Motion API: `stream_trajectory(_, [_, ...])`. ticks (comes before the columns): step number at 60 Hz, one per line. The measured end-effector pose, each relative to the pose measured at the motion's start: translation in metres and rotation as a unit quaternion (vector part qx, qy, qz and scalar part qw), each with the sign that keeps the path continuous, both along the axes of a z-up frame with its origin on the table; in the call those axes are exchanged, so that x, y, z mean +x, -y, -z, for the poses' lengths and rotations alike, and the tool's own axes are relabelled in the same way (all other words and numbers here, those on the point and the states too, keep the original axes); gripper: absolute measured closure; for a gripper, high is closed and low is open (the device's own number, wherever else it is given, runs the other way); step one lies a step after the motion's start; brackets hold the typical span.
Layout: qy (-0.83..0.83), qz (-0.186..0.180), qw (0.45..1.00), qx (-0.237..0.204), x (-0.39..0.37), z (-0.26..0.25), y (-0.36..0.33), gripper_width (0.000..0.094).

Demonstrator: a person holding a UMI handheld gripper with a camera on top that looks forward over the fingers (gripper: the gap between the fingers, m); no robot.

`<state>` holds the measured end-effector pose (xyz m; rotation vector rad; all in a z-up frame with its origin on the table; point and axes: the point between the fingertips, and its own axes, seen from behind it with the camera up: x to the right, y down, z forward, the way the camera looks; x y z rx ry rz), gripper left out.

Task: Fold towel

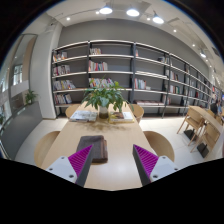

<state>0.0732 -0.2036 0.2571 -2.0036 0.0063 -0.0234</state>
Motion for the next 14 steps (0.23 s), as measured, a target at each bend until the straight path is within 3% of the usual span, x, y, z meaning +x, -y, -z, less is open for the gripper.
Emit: stream_trajectory(14, [0.012, -0.002, 1.000, -0.009, 0.005, 0.003, 0.035, 0.0155])
